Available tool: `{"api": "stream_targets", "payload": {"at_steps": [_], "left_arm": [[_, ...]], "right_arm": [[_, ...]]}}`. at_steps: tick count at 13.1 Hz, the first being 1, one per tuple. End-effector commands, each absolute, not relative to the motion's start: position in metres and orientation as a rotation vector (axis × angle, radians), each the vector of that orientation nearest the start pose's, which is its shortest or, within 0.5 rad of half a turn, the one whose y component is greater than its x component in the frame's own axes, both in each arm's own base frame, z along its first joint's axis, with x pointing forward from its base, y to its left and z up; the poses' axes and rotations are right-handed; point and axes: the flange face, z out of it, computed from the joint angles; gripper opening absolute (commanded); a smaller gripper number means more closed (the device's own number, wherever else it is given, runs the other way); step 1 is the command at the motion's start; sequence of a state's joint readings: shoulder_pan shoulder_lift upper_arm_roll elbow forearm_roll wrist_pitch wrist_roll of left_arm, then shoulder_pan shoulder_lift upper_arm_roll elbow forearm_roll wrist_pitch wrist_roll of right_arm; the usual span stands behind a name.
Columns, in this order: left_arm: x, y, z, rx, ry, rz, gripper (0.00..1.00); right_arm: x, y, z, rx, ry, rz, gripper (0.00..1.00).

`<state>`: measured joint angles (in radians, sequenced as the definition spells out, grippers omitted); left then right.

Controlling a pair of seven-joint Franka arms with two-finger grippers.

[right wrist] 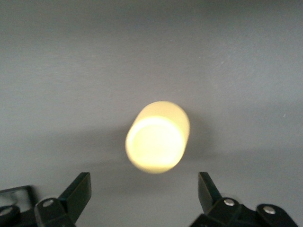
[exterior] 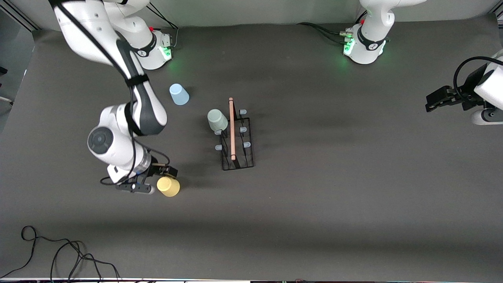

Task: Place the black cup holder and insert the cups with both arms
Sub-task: 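Move the right gripper to the yellow cup and grasp it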

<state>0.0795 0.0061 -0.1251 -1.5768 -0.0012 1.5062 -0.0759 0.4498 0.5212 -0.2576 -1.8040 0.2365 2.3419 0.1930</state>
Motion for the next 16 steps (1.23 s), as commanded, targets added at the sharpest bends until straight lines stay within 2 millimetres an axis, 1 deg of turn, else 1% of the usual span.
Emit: {"api": "stream_targets", "payload": {"at_steps": [1,4,5,7,8,9,10,11,12,13,14,15,16], "left_arm": [[0.546,-0.026,0.614,-3.137,-0.058,0.111,1.0],[0.546,-0.026,0.614,-3.137,-0.06,0.108,1.0],[0.546,-0.026,0.614,-3.137,-0.06,0.108,1.0],[0.546,-0.026,0.614,-3.137,-0.058,0.106,1.0],[0.547,-0.026,0.614,-3.137,-0.06,0.106,1.0],[0.546,-0.025,0.614,-3.136,-0.06,0.108,1.0],[0.547,-0.025,0.613,-3.136,-0.06,0.111,1.0],[0.547,-0.026,0.613,-3.133,-0.058,0.113,1.0],[0.547,-0.026,0.613,-3.133,-0.058,0.113,1.0],[0.547,-0.025,0.613,-3.133,-0.06,0.113,1.0],[0.547,-0.026,0.613,-3.133,-0.058,0.113,1.0],[0.546,-0.026,0.614,-3.133,-0.058,0.11,1.0],[0.547,-0.026,0.613,-3.133,-0.058,0.113,1.0]], "right_arm": [[0.661,0.138,0.255,-3.088,0.141,-0.065,1.0],[0.673,0.142,0.238,-3.097,0.14,-0.075,1.0],[0.676,0.143,0.231,-3.088,0.165,-0.07,1.0],[0.677,0.145,0.218,-3.057,0.201,-0.069,1.0],[0.677,0.144,0.212,-3.065,0.194,-0.063,0.95],[0.677,0.145,0.212,-3.074,0.168,-0.077,0.15],[0.676,0.145,0.214,-3.07,0.151,-0.073,0.0],[0.676,0.145,0.222,-3.066,0.149,-0.083,0.0],[0.674,0.151,0.241,-3.053,0.136,-0.048,0.0],[0.668,0.153,0.264,-3.043,0.123,0.021,0.0],[0.659,0.156,0.297,-3.021,0.119,0.086,0.0],[0.648,0.165,0.328,-3.001,0.098,0.145,0.0],[0.638,0.173,0.357,-2.984,0.154,0.175,0.0]]}}
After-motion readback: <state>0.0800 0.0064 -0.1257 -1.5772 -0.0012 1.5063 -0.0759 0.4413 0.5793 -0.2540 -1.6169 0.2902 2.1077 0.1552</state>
